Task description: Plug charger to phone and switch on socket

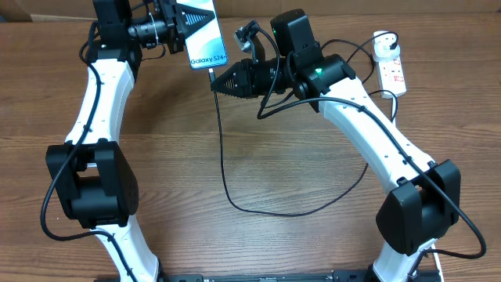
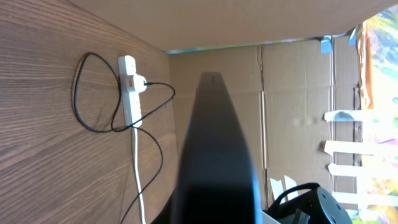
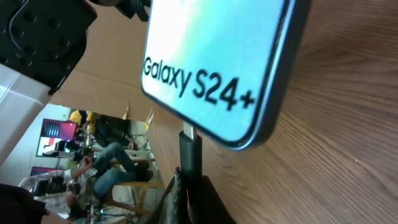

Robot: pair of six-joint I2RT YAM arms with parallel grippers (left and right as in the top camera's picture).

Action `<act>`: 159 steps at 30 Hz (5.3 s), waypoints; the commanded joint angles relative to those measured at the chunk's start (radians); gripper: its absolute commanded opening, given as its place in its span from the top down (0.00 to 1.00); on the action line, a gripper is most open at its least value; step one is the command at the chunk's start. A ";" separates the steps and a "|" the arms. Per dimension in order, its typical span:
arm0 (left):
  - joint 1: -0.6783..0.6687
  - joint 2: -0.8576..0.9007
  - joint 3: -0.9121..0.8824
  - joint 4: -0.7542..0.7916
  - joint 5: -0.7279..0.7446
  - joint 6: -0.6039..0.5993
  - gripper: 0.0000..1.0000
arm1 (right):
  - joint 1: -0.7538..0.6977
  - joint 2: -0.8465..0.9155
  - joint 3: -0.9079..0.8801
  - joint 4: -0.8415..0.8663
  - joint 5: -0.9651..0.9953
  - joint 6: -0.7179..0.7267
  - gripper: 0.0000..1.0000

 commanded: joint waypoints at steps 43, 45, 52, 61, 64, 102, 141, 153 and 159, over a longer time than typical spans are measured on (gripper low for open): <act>0.005 -0.009 -0.002 -0.012 0.076 0.038 0.96 | -0.004 -0.036 0.020 0.016 -0.026 0.001 0.96; 0.005 -0.009 -0.002 -0.011 0.083 0.039 0.96 | -0.004 -0.036 0.020 0.016 -0.026 0.001 0.96; 0.005 -0.009 -0.002 -0.011 0.085 0.039 0.96 | -0.004 -0.036 0.020 0.010 -0.010 0.001 0.96; 0.005 -0.009 -0.002 -0.011 0.093 0.039 0.96 | -0.004 -0.036 0.020 0.048 0.001 0.040 0.96; 0.005 -0.009 -0.002 -0.011 0.097 0.039 0.96 | -0.004 -0.036 0.020 0.061 0.005 0.054 0.96; -0.009 -0.009 -0.002 -0.012 0.084 0.089 0.96 | -0.005 -0.035 0.020 0.043 0.087 0.097 0.57; -0.092 0.224 -0.002 -0.665 -0.502 0.930 0.96 | -0.237 -0.087 0.015 -0.344 0.342 -0.136 0.22; -0.130 0.267 -0.002 -0.633 -0.691 0.912 0.96 | -0.234 -0.079 0.004 -0.344 0.342 -0.136 0.22; -0.132 0.268 -0.002 -0.636 -0.731 0.906 0.96 | -0.232 -0.079 -0.008 -0.345 0.342 -0.136 0.22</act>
